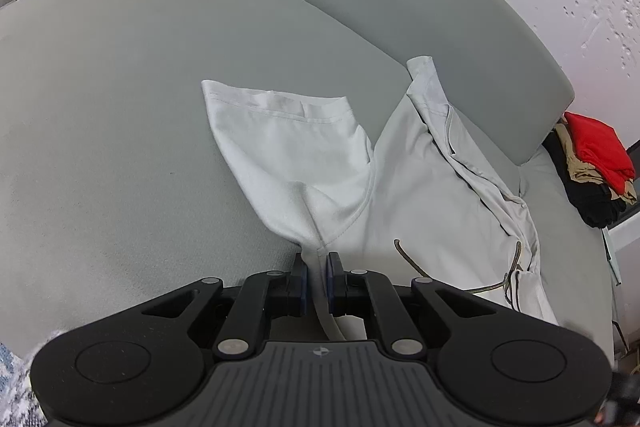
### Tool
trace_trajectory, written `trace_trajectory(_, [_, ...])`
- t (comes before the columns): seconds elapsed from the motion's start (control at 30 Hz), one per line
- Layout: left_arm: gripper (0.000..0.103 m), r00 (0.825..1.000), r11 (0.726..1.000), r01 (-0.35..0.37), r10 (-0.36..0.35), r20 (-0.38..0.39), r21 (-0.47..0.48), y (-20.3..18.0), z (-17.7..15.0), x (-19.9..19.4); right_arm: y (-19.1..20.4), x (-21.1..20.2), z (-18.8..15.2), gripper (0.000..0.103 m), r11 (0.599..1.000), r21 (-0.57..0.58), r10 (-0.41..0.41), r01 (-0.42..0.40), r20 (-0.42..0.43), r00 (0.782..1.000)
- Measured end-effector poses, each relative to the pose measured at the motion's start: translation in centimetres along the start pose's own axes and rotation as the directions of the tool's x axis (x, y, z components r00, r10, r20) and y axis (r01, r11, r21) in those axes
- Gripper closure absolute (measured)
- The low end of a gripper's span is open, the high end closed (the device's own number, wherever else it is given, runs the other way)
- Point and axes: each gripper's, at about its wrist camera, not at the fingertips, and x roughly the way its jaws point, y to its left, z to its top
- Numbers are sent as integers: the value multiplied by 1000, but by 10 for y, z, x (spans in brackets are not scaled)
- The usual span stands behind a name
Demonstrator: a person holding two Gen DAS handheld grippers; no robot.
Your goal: Fold clothes
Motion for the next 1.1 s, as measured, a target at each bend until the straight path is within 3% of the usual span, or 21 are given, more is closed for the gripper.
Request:
trace_trajectory(0.07, [97, 1000, 1000, -7, 7, 3, 1, -1, 0, 0, -20, -16, 12, 100, 997, 56, -56, 52, 69, 996])
trace_trajectory(0.17, [97, 1000, 1000, -19, 19, 4, 12, -3, -1, 0, -63, -39, 29, 100, 970, 192, -181, 148, 169, 969])
trace_trajectory(0.23, [97, 1000, 1000, -21, 21, 2, 16, -3, -1, 0, -98, -46, 35, 99, 936, 294, -252, 195, 169, 953])
trace_trajectory(0.33, [97, 1000, 1000, -20, 20, -1, 16, -3, -1, -1, -145, -51, 31, 92, 877, 444, -259, 186, 111, 959])
trace_trajectory(0.37, [97, 1000, 1000, -19, 19, -2, 14, -2, -1, -1, -154, -56, 26, 82, 863, 479, -240, 161, 109, 965])
trace_trajectory(0.47, [97, 1000, 1000, -18, 18, -5, 15, -3, -1, -1, -162, -75, 7, 64, 846, 532, -125, 49, 108, 986])
trace_trajectory(0.53, [97, 1000, 1000, -15, 15, -7, 14, -3, -1, 0, -160, -79, -7, 64, 837, 545, 15, -45, 58, 998])
trace_trajectory(0.6, [97, 1000, 1000, -10, 10, -9, 7, -3, -1, 0, -154, -77, -18, 64, 824, 556, 130, -107, 0, 992])
trace_trajectory(0.63, [97, 1000, 1000, -9, 9, -10, 3, -2, -1, 0, -151, -74, -20, 64, 826, 554, 148, -107, -30, 989])
trace_trajectory(0.8, [97, 1000, 1000, -11, 11, -10, 1, -2, -2, -1, -140, -41, -11, 66, 869, 493, 58, 40, -181, 982])
trace_trajectory(0.87, [97, 1000, 1000, -9, 9, -11, -3, -1, -2, -1, -141, -22, -10, 65, 868, 491, 46, 68, -218, 975])
trace_trajectory(1.0, [97, 1000, 1000, -9, 9, -13, -1, -2, -2, 0, -148, -3, -21, 59, 843, 538, 131, -5, -197, 972])
trace_trajectory(1.07, [97, 1000, 1000, -9, 9, -14, -1, -2, -1, 1, -151, -6, -25, 61, 831, 553, 176, -60, -159, 972])
trace_trajectory(1.1, [97, 1000, 1000, -8, 8, -15, -3, -2, -1, 1, -153, -10, -28, 66, 823, 560, 202, -97, -129, 971])
